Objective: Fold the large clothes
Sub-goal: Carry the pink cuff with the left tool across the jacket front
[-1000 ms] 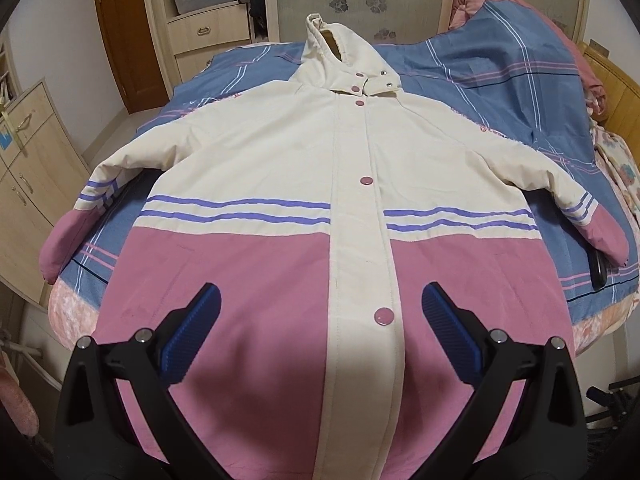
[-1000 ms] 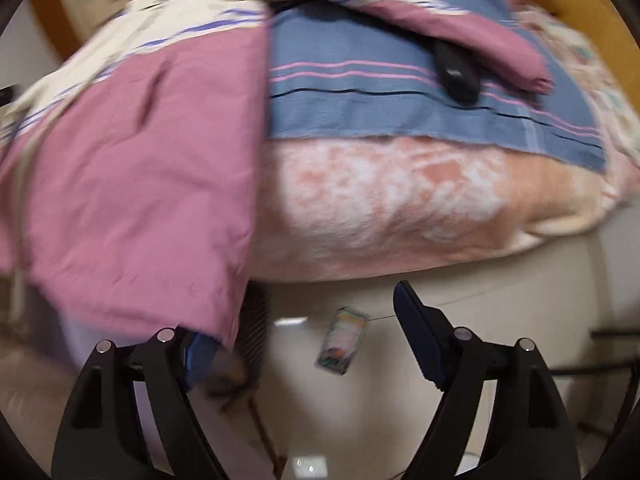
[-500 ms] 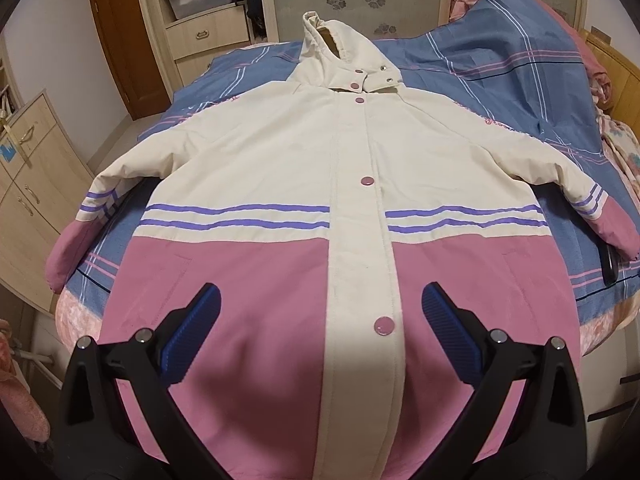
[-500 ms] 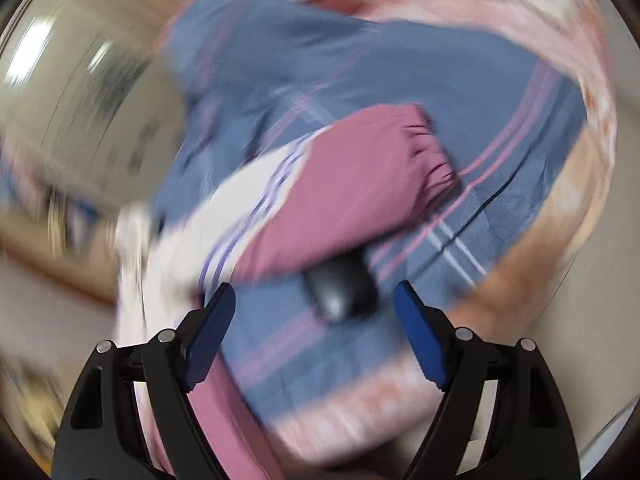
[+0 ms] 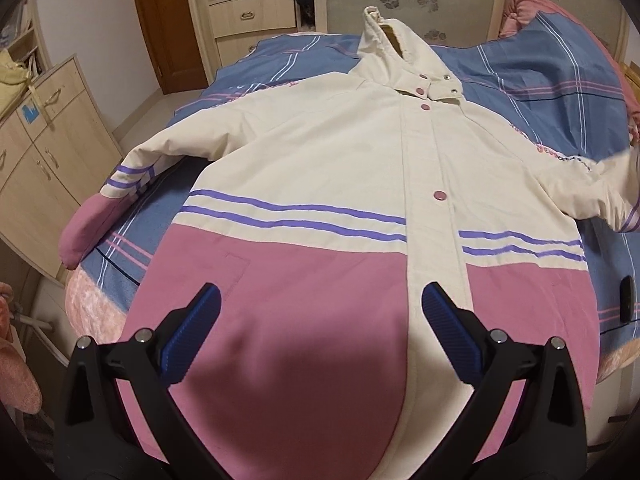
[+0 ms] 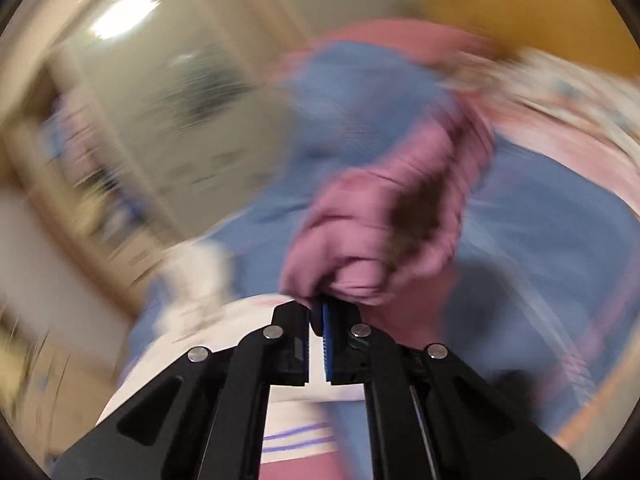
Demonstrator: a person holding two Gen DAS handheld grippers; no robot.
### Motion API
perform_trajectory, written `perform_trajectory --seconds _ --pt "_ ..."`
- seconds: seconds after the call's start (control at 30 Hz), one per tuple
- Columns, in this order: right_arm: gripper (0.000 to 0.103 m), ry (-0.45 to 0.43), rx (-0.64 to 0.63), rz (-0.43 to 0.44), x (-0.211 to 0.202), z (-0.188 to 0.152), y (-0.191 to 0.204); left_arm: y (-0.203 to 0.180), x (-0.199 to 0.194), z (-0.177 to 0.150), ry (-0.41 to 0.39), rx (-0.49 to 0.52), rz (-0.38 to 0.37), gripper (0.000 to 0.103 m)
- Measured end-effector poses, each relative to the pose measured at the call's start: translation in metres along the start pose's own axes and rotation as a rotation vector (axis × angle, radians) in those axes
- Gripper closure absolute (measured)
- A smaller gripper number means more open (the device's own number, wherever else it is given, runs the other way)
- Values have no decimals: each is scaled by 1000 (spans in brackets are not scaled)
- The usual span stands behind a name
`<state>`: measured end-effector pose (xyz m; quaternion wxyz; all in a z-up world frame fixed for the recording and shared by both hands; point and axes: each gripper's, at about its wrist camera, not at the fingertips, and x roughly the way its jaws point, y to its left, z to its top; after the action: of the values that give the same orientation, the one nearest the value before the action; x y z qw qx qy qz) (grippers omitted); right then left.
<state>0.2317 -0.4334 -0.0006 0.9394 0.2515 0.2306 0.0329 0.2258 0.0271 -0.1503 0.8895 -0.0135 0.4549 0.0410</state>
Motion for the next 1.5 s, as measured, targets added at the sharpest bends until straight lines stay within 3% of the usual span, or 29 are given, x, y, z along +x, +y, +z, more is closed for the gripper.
perform_trajectory --seconds 0.07,0.1,0.17,0.2,0.23,0.3,0.33,0.4,0.47,0.63,0.67,0.73,0.8,0.87,0.97,1.17,1.23,1.27,1.33,1.43,1.5 --pt "96 76 -122 169 20 -15 62 6 1 1 0 -11 6 2" --pt "90 144 -187 265 32 -29 97 9 1 1 -2 -16 12 2" --pt "66 287 -313 429 53 -63 153 19 0 1 -4 -34 27 2" --pt "43 345 -368 487 58 -79 173 25 0 1 -5 -43 34 2" --pt "34 385 -435 534 59 -97 193 31 0 1 -6 -54 42 2" --pt "32 363 -548 554 51 -114 211 43 -1 0 -9 -74 66 2" --pt "25 337 -584 556 43 -119 212 49 0 -1 -12 -82 80 2" --pt "13 290 -612 539 33 -123 205 58 3 1 -6 -96 88 2" --pt "12 293 -601 466 30 -128 193 64 7 6 11 -107 69 2" --pt "12 347 -455 283 40 -110 127 47 28 38 51 -67 -101 4" --pt "12 367 -422 263 43 -109 116 39 35 45 51 -42 -122 8" --pt "12 397 -378 233 56 -108 93 22 54 52 88 1 -159 35" --pt "12 411 -342 200 63 -110 77 7 88 55 193 9 -186 52" --pt "12 416 -305 183 64 -109 66 -3 112 52 248 15 -154 56" --pt "12 419 -241 141 68 -110 45 -17 121 59 234 83 -84 67" --pt "12 423 -235 73 82 -118 31 -13 122 119 72 116 152 69" --pt "12 380 -260 -18 89 -118 28 -10 123 129 86 91 131 68" --pt "12 338 -309 -102 94 -118 29 -9 121 130 87 90 113 67" --pt "12 293 -434 -178 107 -122 36 -13 117 127 65 111 110 63" --pt "12 332 -493 -172 138 -126 44 -21 119 116 63 151 137 58" --pt "14 314 -368 -68 150 -113 39 -22 118 110 68 161 145 58"
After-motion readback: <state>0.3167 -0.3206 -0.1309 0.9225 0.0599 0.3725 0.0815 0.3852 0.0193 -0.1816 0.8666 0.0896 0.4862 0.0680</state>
